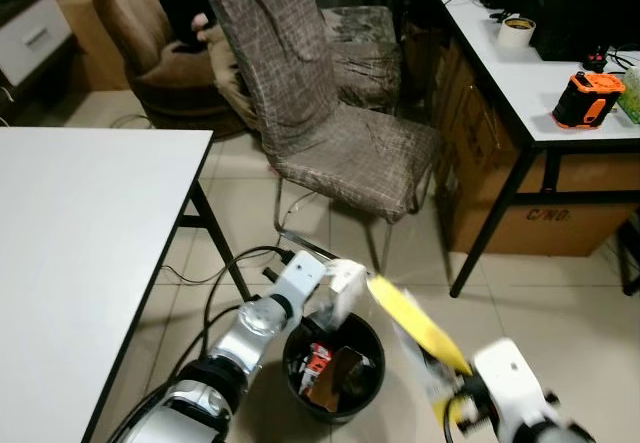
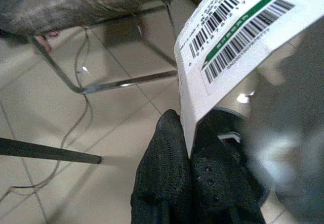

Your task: Picking trash to rubbish bin

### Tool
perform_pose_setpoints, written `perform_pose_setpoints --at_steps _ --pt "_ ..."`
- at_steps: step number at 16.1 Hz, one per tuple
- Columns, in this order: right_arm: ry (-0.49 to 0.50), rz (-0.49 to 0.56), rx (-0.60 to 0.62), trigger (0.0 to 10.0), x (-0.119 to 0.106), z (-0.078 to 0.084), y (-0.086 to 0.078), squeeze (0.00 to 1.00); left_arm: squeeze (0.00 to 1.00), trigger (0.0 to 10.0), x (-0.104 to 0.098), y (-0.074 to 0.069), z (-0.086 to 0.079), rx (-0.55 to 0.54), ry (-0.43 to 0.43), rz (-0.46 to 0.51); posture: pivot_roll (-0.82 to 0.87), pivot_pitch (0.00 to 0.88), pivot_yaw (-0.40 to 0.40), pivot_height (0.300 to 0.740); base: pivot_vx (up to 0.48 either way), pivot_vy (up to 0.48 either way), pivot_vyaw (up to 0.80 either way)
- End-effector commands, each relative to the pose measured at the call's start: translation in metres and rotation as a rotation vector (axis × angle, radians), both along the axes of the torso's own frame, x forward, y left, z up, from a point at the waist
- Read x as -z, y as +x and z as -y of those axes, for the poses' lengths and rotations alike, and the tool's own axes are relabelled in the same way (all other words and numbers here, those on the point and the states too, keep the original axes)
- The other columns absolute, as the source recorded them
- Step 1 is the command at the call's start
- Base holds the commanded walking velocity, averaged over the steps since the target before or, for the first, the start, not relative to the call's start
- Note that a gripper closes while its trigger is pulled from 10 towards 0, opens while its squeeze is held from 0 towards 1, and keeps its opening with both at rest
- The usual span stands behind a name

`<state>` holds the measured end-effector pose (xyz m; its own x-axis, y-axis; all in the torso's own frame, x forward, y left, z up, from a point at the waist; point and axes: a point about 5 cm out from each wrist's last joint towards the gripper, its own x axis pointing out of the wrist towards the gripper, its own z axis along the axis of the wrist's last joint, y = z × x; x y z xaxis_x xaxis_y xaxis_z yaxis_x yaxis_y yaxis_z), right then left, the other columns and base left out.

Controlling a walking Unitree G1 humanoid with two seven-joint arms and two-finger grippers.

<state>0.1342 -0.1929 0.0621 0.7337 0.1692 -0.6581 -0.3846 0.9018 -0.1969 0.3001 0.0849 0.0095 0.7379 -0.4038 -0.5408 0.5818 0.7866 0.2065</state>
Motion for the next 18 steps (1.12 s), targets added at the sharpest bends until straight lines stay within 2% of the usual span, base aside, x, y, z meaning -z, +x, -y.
perform_pose_setpoints --at_steps 1,3,5,9,11,12,14,15,16,17,18 --pt "-0.008 -0.013 -0.009 10.0 -0.006 0.002 -0.004 0.00 0.00 10.0 -0.001 0.003 -0.003 -0.010 0.019 0.008 -0.25 0.128 0.077 0.740 0.000 0.000 0.00" --pt "-0.029 -0.078 -0.016 10.0 -0.009 0.003 -0.018 0.00 0.00 10.0 -0.001 0.005 0.000 -0.018 0.016 0.011 -0.25 0.133 0.071 0.740 0.000 0.000 0.00" --pt "-0.002 -0.138 -0.041 10.0 -0.010 -0.003 -0.031 0.00 0.00 10.0 0.000 0.004 0.001 0.010 0.028 0.012 -0.25 0.139 0.074 0.740 0.000 0.000 0.00" --pt "-0.004 -0.162 -0.011 10.0 -0.004 -0.003 -0.037 0.00 0.00 10.0 0.000 0.004 0.002 0.003 0.020 0.019 -0.25 0.133 0.080 0.740 0.000 0.000 0.00" --pt "-0.014 -0.140 0.014 10.0 0.000 -0.004 -0.031 0.00 0.00 10.0 -0.005 0.008 0.005 0.005 -0.001 0.035 -0.24 0.137 0.087 0.740 0.000 0.000 0.00" --pt "-0.014 -0.129 0.024 10.0 0.001 -0.005 -0.028 0.00 0.11 10.0 -0.006 0.009 0.006 0.007 -0.007 0.038 -0.24 0.132 0.088 0.740 0.000 0.000 0.00" --pt "-0.007 -0.123 0.032 10.0 0.003 -0.007 -0.024 0.00 0.72 10.0 -0.007 0.010 0.006 0.007 -0.013 0.038 -0.24 0.127 0.091 0.740 0.000 0.000 0.00" --pt "-0.007 -0.123 0.032 10.0 0.003 -0.007 -0.024 0.00 0.72 10.0 -0.007 0.010 0.006 0.007 -0.013 0.038 -0.24 0.127 0.091 0.740 0.000 0.000 0.00" --pt "-0.007 -0.124 0.033 10.0 0.005 -0.008 -0.024 0.00 0.84 10.0 -0.008 0.011 0.008 0.016 -0.021 0.036 -0.23 0.130 0.089 0.740 0.000 0.000 0.00" --pt "-0.010 -0.126 0.035 10.0 0.007 -0.008 -0.024 0.00 1.00 10.0 -0.009 0.011 0.010 0.019 -0.033 0.035 -0.23 0.126 0.090 0.740 0.000 0.000 0.00" --pt "-0.011 -0.128 0.036 10.0 0.008 -0.008 -0.025 0.00 1.00 10.0 -0.010 0.011 0.012 0.021 -0.039 0.037 -0.23 0.127 0.089 0.740 0.000 0.000 0.00"
